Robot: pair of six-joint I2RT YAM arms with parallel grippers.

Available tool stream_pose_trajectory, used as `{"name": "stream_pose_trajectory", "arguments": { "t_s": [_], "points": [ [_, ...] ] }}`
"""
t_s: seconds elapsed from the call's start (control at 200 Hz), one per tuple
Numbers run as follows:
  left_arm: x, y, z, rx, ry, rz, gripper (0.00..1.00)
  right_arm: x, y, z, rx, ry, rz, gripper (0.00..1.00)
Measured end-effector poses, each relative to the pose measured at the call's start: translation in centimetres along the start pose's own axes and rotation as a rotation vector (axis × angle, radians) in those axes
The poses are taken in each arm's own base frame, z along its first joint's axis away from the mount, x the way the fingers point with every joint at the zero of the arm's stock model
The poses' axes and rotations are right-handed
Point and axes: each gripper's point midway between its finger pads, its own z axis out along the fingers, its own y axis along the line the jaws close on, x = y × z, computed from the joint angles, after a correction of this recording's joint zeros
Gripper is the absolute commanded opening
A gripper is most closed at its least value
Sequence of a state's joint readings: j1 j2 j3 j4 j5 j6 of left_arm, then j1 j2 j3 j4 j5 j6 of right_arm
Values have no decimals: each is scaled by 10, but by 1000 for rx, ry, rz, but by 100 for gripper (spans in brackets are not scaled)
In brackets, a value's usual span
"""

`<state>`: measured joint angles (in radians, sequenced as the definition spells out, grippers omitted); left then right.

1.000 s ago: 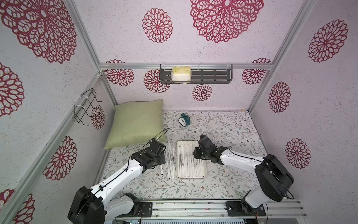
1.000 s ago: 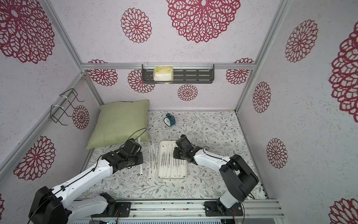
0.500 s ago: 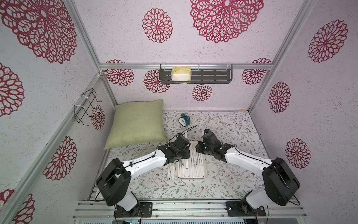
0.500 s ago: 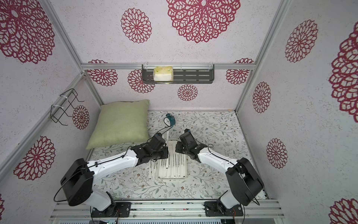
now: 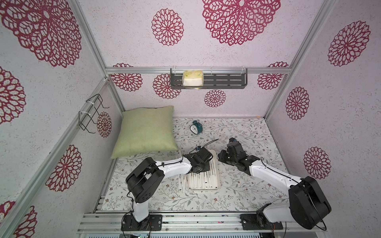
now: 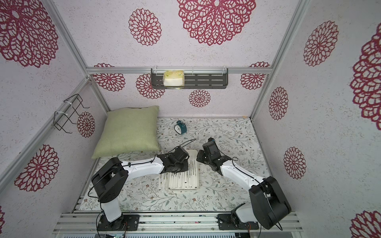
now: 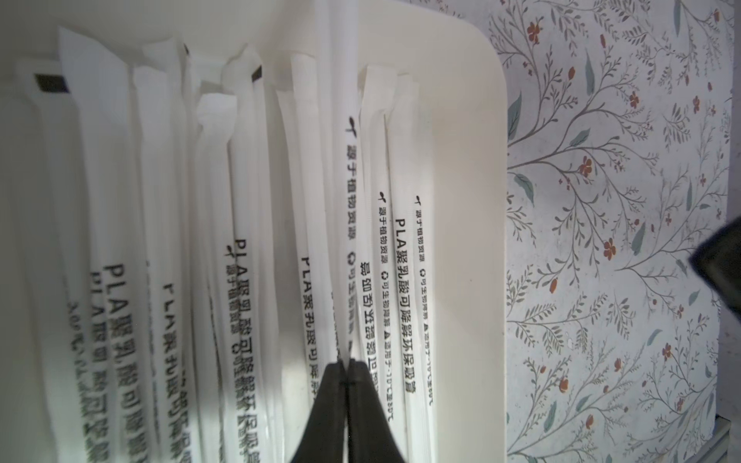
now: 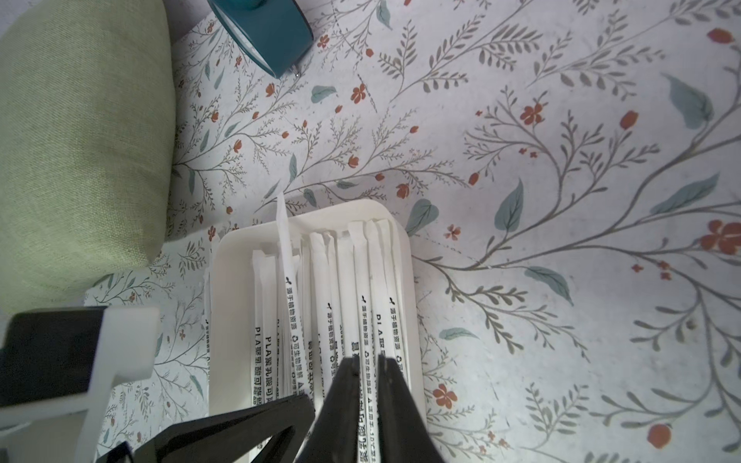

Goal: Put the straws into the storage box
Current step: Place the straw in the storage box.

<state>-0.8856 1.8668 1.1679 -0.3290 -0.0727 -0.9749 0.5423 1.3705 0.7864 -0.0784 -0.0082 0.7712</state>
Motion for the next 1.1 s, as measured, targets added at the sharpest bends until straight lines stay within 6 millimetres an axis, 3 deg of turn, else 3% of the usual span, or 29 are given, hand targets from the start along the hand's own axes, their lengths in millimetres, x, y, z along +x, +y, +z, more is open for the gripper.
{"name": "stream_pose_trajectory", "arguments": {
  "t_s": [0.295, 0.6, 0.795, 0.911, 0.996, 1.101],
  "points": [
    [8, 12, 3, -56, 31, -19, 19, 6, -1, 1, -7, 17, 7, 16],
    [4, 14, -3, -83, 25, -5, 20, 8, 2, 3, -21, 24, 4, 16],
    [-9, 12, -30, -87, -18, 28, 20, 11, 3, 5, -24, 33, 1, 16],
    [-21, 15, -58, -73, -60, 57, 28, 13, 5, 5, -26, 38, -6, 16],
    [-28, 35, -84, -68, -99, 55, 37, 18, 10, 5, -31, 46, -19, 16],
    [-34, 88, -107, -101, -138, -6, 44, 34, 22, 6, -35, 76, -65, 16]
  ]
}}
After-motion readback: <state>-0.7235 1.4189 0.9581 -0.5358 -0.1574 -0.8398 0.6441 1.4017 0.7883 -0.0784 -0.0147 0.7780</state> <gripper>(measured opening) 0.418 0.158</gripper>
